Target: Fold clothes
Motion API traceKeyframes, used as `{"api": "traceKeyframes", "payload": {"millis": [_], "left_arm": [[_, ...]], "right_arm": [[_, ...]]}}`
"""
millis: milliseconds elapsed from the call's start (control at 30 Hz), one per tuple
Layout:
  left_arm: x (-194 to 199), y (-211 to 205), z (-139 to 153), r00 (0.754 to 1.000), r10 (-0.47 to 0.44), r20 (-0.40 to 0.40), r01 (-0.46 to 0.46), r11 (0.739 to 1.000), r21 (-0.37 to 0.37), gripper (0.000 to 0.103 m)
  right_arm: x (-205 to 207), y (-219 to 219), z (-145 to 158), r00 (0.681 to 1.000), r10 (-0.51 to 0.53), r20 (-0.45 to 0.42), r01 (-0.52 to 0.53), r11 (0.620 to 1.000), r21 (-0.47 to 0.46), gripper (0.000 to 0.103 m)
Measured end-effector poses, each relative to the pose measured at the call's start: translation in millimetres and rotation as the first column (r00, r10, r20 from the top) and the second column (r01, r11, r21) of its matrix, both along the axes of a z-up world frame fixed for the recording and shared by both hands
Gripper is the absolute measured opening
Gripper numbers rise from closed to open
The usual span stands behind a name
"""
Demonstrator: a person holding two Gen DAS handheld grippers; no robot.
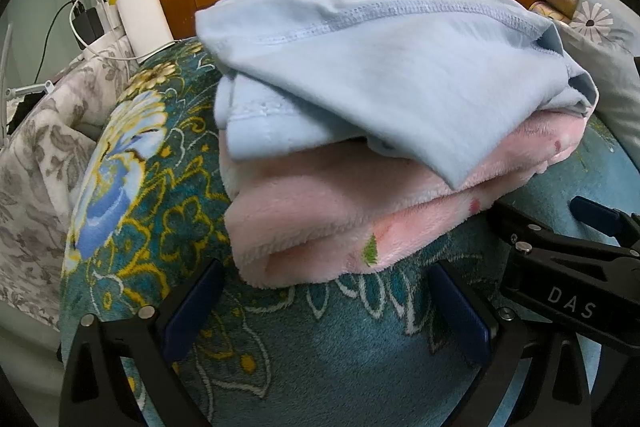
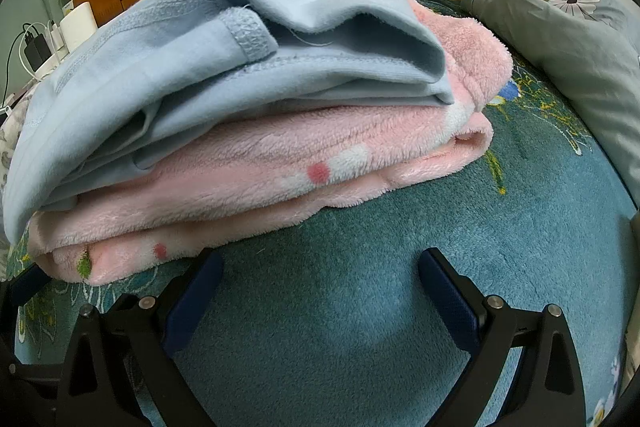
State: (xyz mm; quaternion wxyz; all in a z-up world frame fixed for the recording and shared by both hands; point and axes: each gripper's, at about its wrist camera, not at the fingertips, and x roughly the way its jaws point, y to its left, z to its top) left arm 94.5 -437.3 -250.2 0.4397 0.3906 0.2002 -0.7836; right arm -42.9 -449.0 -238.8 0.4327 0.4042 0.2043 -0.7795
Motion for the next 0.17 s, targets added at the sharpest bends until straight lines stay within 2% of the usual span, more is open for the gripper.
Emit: {"api": "traceKeyframes", "payload": {"millis": [167], "left_arm": [[-1.1,0.7,0.1,1.0,0.0,0.001,0.0,1.0,0.0,0.103]], "right_arm": [[-2.1,-2.5,3.8,1.0,0.0,0.0,0.0,1.0,0.0,0.099]]}}
